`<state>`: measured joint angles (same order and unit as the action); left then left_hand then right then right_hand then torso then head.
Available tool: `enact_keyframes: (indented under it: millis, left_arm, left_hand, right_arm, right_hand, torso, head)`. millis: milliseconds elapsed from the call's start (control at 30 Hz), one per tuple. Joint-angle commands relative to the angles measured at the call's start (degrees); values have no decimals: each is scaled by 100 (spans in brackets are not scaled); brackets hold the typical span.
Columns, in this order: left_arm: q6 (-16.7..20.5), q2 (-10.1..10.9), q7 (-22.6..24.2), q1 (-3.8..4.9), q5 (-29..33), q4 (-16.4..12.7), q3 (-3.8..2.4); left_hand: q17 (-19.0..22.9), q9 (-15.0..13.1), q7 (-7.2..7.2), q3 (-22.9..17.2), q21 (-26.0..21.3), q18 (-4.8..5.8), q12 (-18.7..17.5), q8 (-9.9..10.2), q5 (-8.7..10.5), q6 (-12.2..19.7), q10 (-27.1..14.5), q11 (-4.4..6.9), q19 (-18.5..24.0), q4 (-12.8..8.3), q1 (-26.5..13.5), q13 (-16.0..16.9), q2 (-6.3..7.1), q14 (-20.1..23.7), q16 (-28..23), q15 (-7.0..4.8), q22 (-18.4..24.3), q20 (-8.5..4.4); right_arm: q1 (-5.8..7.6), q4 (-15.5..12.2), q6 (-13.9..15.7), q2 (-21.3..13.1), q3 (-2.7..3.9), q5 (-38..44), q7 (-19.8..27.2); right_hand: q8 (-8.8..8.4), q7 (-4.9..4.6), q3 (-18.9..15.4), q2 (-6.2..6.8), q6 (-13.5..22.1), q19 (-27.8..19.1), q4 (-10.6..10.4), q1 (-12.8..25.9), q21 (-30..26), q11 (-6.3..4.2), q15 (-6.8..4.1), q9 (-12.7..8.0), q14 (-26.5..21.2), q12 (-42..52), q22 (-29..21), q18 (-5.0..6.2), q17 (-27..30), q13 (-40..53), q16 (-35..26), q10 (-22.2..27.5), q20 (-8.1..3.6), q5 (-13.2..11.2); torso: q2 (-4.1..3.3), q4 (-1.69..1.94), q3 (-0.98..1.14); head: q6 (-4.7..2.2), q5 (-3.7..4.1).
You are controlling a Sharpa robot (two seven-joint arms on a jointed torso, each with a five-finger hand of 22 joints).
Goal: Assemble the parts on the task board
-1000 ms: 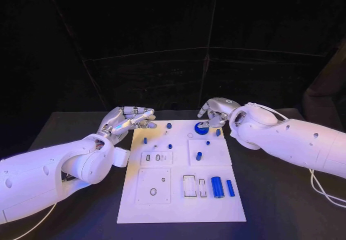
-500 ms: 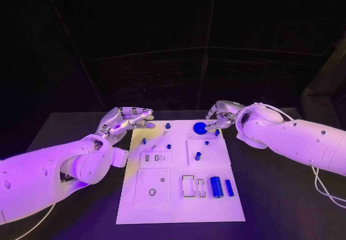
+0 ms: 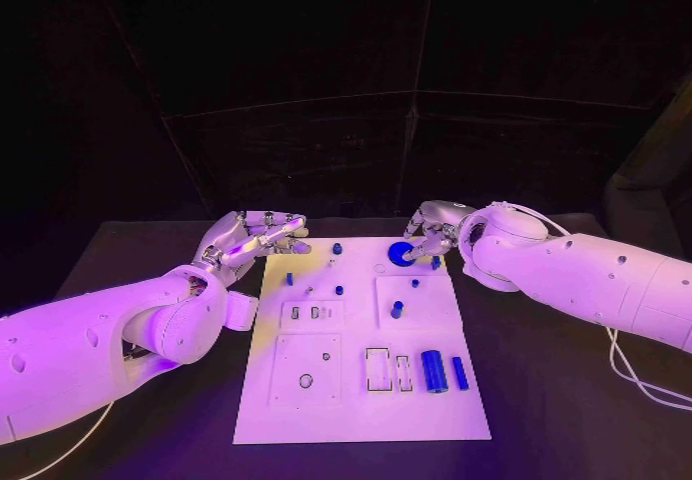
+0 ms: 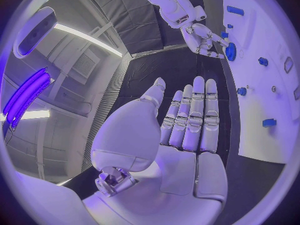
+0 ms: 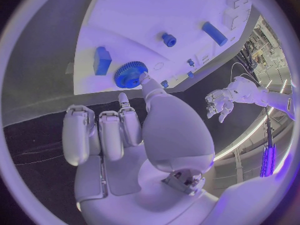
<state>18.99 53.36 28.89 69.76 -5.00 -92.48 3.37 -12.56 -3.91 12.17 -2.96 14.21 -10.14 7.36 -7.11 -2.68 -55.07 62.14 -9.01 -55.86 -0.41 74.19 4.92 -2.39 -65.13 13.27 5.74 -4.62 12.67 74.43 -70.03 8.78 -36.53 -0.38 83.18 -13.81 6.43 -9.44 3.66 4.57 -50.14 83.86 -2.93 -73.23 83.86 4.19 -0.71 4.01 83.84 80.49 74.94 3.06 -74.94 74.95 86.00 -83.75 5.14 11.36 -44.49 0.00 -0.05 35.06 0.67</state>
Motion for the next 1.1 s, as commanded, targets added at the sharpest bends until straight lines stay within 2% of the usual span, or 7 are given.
enact_keyframes:
  millis: [33,367,767,933,1033,1100]
  left_arm:
    - [-76,-10,17,8,-29,-2,-4]
    - [-81,-18,8,8,-29,9,-4]
    - [-80,-18,-1,8,-29,18,-4]
    - [-79,-14,-2,8,-29,17,-4]
    - [-79,-12,-3,8,-29,17,-4]
    - [-79,-8,-4,8,-29,16,-4]
  left_hand:
    - [-6,-1,7,-2,-24,-42,-36,22,-19,-21,1,11,-53,-20,8,-8,-28,13,-6,34,8,-5]
    - [-6,-1,7,-2,-24,-42,-36,22,-19,-21,1,11,-53,-20,8,-8,-28,13,-6,34,8,-5]
    - [-16,-1,3,-10,-32,-43,-41,27,-19,-27,8,14,-59,-36,25,-9,-38,16,-8,31,13,-8]
    - [-16,-1,3,-10,-32,-43,-42,27,-19,-27,8,15,-59,-36,25,-9,-38,16,-8,31,13,-8]
    - [-20,-1,2,-16,-34,-43,-44,29,-19,-28,10,15,-61,-41,33,-10,-45,16,-9,30,15,-8]
    - [-20,-1,2,-17,-35,-43,-44,30,-19,-29,10,16,-61,-42,35,-10,-47,16,-9,30,15,-9]
  right_arm:
    - [11,39,-120,48,3,300,-4]
    - [1,215,-246,206,0,460,-6]
    - [-15,254,-450,265,-2,501,3]
    - [-20,258,-452,261,-3,513,-43]
    - [-22,249,-256,255,-3,555,-43]
    - [-24,233,-16,253,-3,689,-11]
  right_hand:
    - [19,1,-11,1,37,77,-31,-69,39,5,40,0,422,33,167,-33,-478,525,34,-48,44,33]
    - [57,1,7,-54,16,81,-17,-154,51,8,46,6,425,147,187,-36,-505,651,46,-106,52,46]
    - [220,48,29,-149,-230,101,40,-248,85,-26,18,40,427,325,254,-47,-535,848,58,-207,35,60]
    - [323,94,126,-290,-453,101,80,-321,89,-69,-13,60,423,340,261,-48,-524,873,53,-215,9,-19]
    - [368,129,235,-405,-581,104,107,-380,94,-100,-39,66,421,354,271,-50,-515,893,49,-224,-11,-26]
    - [431,191,421,-604,-749,112,151,-486,104,-157,-84,82,421,362,295,-53,-518,907,48,-231,-46,-210]
  torso:
    - [4,0,-1]
    - [5,3,-1]
    - [7,-6,0]
    - [5,-6,1]
    - [7,-5,3]
    - [9,-9,-1]
  head:
    - [6,12]
    - [28,2]
    - [57,-4]
    - [56,-8]
    - [55,-7]
    - [53,-12]
